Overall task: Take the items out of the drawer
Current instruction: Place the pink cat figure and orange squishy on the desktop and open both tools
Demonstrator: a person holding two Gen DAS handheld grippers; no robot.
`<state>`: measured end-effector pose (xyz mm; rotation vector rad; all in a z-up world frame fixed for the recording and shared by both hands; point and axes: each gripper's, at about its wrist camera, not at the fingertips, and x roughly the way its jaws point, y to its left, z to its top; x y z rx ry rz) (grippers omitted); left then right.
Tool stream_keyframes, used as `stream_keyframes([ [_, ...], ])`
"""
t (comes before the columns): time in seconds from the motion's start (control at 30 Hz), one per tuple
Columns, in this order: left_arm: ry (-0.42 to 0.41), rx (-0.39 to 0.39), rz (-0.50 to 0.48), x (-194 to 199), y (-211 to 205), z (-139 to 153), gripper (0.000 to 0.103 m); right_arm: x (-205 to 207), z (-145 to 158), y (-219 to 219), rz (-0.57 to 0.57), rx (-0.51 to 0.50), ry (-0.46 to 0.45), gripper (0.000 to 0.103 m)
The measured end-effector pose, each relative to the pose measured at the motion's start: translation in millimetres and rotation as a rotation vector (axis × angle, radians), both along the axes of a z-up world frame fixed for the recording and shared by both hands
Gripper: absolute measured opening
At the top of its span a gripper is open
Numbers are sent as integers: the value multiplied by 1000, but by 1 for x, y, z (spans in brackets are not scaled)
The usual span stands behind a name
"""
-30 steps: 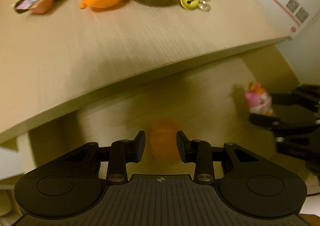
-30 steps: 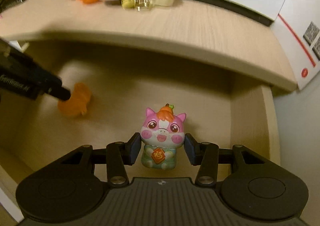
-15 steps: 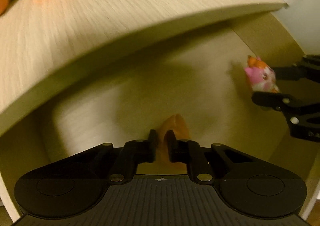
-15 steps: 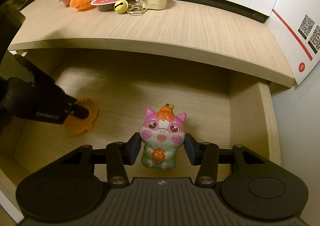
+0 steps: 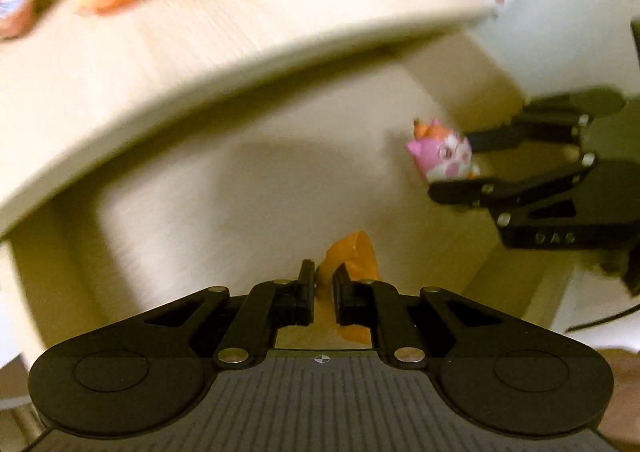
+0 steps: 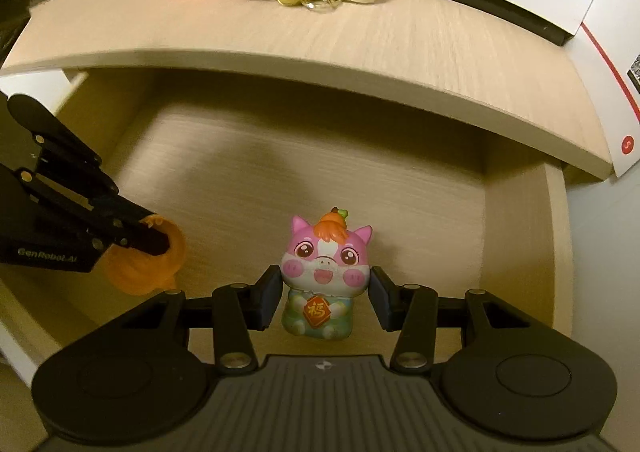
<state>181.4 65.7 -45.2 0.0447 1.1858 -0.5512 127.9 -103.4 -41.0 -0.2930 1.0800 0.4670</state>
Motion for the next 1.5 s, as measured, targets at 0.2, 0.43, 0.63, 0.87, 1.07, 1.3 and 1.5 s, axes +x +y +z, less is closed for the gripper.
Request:
stream_keyframes([
  [0.2, -220, -177, 136, 29, 41, 91, 11, 18, 63, 2, -10, 52, -158, 47],
  [0.43, -428, -90, 300, 110, 88, 149, 11, 100, 126, 8, -126, 14, -411, 47],
  [0.63, -338, -65, 370, 159, 94, 108, 11, 136, 103, 19, -182, -57, -362, 47],
  [0.87, -361, -74, 374, 161, 88, 76, 12, 137, 74, 28, -237, -81, -305, 47],
  [1.07, -388, -68, 351, 153, 88, 74, 13, 137, 59, 37, -251, -93, -306, 47],
  [1.3, -377, -44, 367, 155, 84, 76, 14, 134, 51, 30, -281, -60, -313, 57],
  [1.5, -444, -74, 487, 133, 89, 92, 17, 123, 57, 12, -286, 14, -346, 73],
])
